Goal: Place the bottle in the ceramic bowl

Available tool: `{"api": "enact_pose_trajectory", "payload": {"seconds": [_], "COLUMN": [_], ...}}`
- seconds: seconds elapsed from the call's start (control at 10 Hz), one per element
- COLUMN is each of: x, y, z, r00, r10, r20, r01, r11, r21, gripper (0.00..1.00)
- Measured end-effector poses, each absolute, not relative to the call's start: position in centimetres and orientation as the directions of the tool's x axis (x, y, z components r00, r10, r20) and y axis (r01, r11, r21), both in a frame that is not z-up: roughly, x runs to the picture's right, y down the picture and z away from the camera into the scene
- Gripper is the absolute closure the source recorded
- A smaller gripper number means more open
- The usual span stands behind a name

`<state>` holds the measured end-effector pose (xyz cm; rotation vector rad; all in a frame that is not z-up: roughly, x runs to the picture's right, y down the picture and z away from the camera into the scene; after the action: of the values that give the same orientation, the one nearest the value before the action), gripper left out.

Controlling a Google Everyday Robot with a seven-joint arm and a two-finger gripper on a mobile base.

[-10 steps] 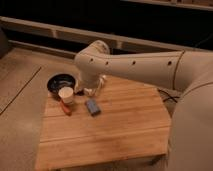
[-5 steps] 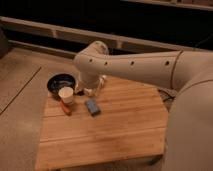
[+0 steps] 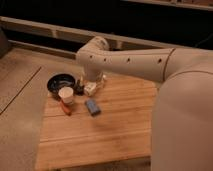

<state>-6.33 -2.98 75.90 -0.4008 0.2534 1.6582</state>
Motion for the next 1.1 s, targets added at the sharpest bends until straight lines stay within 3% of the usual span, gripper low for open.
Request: {"api": "enact_pose_trajectory", "payload": {"seconds": [0.4,1.1], "x": [-6.0,-5.8], "y": [-6.8,-7.2], "z": [78.3,80.1], "r00": [-0.1,-0.142], "r10": [0.937,0.931], "r20": [-0.335,-0.337], "r01": [-0.972,-0.967], "r11": [-0.164,-0.204], "r21": [-0.169,-0.155], "gripper": [0.35,0.35]}}
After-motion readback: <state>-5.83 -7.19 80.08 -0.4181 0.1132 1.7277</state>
